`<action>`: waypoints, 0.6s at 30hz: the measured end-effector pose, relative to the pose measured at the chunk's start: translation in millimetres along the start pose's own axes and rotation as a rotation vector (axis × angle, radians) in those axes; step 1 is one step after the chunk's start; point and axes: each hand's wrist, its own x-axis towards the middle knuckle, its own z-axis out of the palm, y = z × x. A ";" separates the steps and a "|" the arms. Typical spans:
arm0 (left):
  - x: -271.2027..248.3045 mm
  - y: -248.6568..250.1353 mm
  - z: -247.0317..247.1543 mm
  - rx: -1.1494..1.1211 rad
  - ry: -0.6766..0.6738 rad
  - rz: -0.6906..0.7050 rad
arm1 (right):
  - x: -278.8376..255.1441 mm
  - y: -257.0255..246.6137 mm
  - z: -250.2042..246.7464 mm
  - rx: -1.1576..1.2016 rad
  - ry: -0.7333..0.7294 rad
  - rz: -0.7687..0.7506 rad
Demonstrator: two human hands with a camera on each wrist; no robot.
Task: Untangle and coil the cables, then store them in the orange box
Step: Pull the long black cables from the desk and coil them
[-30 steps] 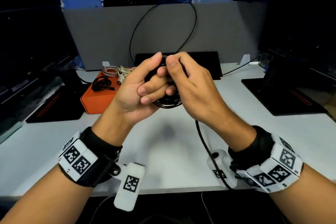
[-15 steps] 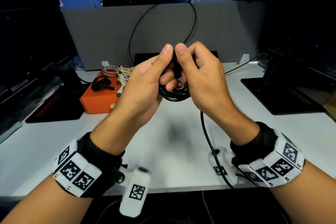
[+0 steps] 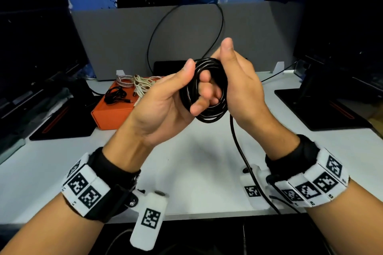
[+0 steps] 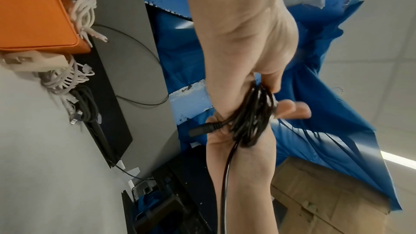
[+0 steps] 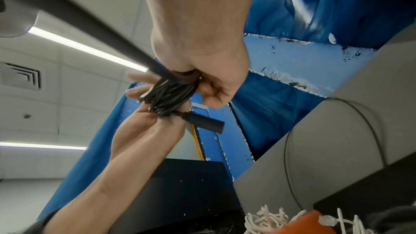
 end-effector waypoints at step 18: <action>10.8 26.4 -55.6 0.656 0.623 0.438 | -22.6 20.4 9.7 -0.295 -0.754 0.292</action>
